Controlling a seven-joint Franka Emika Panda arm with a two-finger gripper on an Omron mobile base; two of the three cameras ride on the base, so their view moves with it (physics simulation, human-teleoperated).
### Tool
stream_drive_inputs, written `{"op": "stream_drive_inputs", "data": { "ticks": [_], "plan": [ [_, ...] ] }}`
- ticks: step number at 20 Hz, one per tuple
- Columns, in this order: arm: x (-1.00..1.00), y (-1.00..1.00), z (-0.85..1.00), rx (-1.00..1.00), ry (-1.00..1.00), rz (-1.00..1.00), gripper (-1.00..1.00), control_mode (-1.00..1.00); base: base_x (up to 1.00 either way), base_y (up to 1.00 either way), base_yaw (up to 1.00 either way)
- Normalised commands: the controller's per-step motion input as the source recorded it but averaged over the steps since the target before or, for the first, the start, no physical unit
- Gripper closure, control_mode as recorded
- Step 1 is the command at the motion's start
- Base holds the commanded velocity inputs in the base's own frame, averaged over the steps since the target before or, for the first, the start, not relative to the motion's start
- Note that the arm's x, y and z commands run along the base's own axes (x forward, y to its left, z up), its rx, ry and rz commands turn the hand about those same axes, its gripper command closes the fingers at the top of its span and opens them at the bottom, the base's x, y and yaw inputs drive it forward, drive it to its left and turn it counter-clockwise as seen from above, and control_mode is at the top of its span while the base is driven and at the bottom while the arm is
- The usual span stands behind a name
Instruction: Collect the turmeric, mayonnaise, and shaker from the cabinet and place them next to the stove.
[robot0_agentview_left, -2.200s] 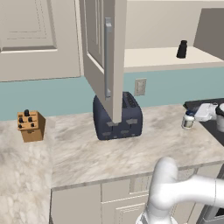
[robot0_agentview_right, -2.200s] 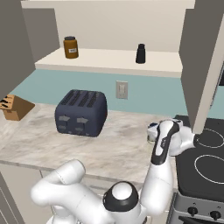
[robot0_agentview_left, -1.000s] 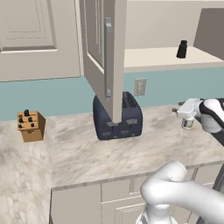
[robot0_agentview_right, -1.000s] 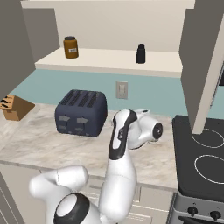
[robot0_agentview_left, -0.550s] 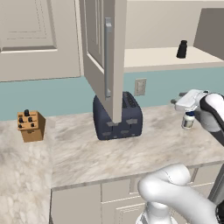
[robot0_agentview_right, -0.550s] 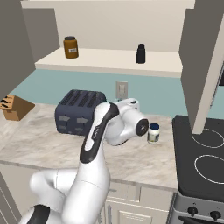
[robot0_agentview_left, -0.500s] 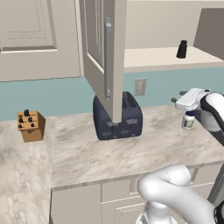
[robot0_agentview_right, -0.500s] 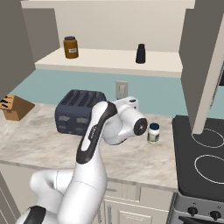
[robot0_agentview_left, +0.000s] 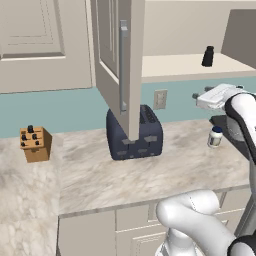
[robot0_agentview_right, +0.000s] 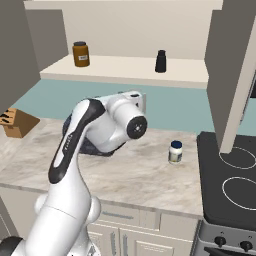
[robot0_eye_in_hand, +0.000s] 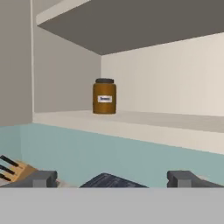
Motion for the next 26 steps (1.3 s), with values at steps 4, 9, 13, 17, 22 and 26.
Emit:
{"op": "stream_drive_inputs", "data": {
  "ticks": [4,9,13,17,22,26],
  "plan": [
    [-0.10,0.30,0.77,0.05,0.02,0.00,-1.00,-1.00,0.00,0.00,0.00],
    [-0.14,0.35,0.60,0.04,0.04,0.00,-1.00,-1.00,0.00,0.00,0.00],
    [-0.04,0.47,0.38,0.00,0.14,0.00,-1.00,-1.00,0.00,0.00,0.00],
    [-0.01,0.55,0.20,0.00,0.23,0.00,-1.00,-1.00,0.00,0.00,0.00],
    [0.00,0.18,0.06,0.03,0.14,0.00,-1.00,-1.00,0.00,0.00,0.00],
    [0.00,0.08,-0.02,0.03,0.00,0.00,-1.00,-1.00,0.00,0.00,0.00]
  ]
}}
